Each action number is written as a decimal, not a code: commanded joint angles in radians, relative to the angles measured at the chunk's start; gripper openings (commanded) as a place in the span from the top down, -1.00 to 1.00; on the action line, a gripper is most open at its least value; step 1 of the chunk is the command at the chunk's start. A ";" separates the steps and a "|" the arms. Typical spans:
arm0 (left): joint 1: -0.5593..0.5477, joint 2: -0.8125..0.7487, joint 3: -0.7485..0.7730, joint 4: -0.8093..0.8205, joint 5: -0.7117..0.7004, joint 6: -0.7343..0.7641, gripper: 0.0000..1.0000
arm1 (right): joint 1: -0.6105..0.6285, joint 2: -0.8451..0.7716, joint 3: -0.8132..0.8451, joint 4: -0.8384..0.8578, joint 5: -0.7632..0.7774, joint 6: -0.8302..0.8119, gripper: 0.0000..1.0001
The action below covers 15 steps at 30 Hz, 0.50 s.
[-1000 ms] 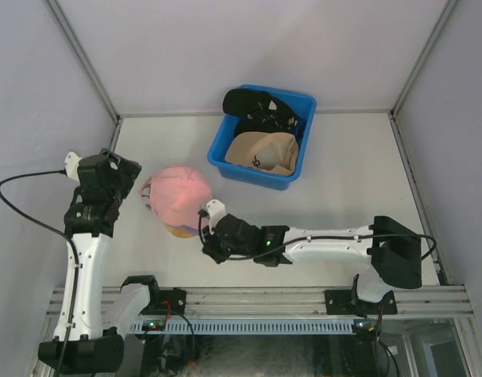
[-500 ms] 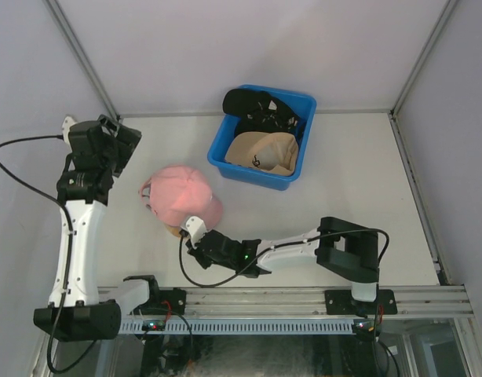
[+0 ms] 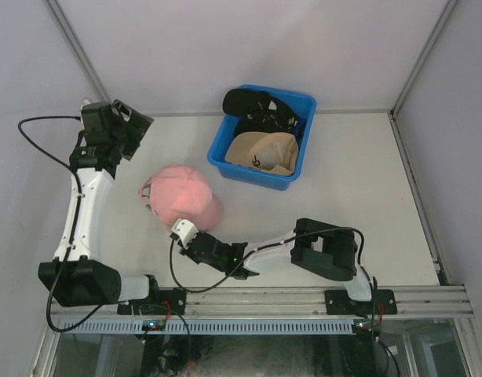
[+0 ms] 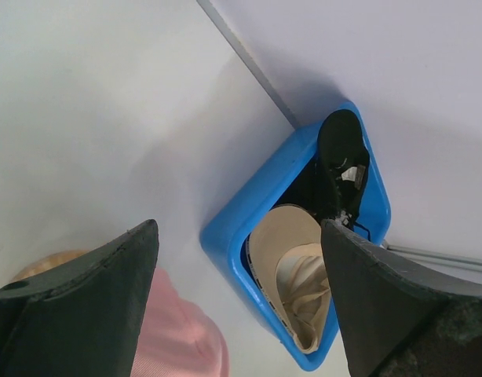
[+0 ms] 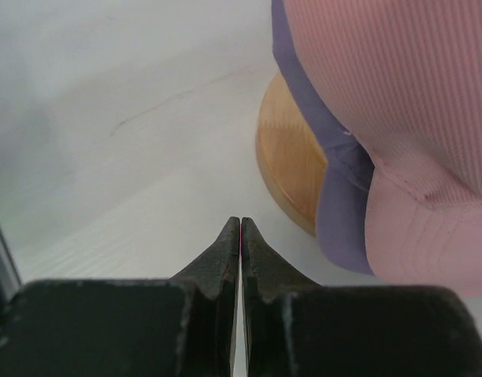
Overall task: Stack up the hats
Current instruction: Stack the hat on the hat.
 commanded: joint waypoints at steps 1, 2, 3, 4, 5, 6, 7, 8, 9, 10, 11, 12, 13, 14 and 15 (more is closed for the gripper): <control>0.006 0.039 0.098 0.050 0.047 0.004 -0.75 | -0.023 0.026 0.034 0.059 0.076 -0.032 1.00; 0.007 0.047 0.102 0.050 0.050 0.003 -0.75 | -0.031 0.032 0.034 0.056 0.086 -0.027 1.00; 0.007 0.054 0.103 0.053 0.054 0.003 -0.74 | -0.040 0.037 0.036 0.053 0.092 -0.022 1.00; 0.007 0.061 0.103 0.054 0.055 0.003 -0.75 | -0.049 0.041 0.040 0.047 0.096 -0.015 1.00; 0.007 0.065 0.103 0.054 0.054 0.004 -0.74 | -0.058 0.045 0.043 0.039 0.101 -0.008 1.00; 0.006 0.070 0.102 0.055 0.055 0.006 -0.74 | -0.067 0.048 0.045 0.034 0.105 -0.002 1.00; 0.007 0.074 0.101 0.056 0.055 0.009 -0.74 | -0.076 0.049 0.047 0.029 0.107 0.005 1.00; 0.007 0.078 0.103 0.056 0.056 0.011 -0.74 | -0.086 0.048 0.047 0.023 0.108 0.012 1.00; 0.007 0.080 0.102 0.055 0.056 0.012 -0.75 | -0.095 0.048 0.048 0.021 0.110 0.018 1.00; 0.007 0.083 0.103 0.055 0.054 0.014 -0.74 | -0.103 0.048 0.048 0.016 0.111 0.024 1.00; 0.008 0.085 0.102 0.055 0.055 0.016 -0.74 | -0.110 0.046 0.051 0.012 0.110 0.028 1.00; 0.008 0.087 0.102 0.054 0.055 0.016 -0.74 | -0.119 0.048 0.053 0.009 0.112 0.032 1.00; 0.007 0.088 0.102 0.055 0.054 0.018 -0.74 | -0.126 0.049 0.056 0.004 0.112 0.036 1.00; 0.009 0.088 0.101 0.053 0.053 0.018 -0.74 | -0.132 0.048 0.057 -0.001 0.112 0.039 1.00; 0.009 0.088 0.100 0.054 0.052 0.019 -0.74 | -0.137 0.049 0.059 -0.004 0.115 0.041 1.00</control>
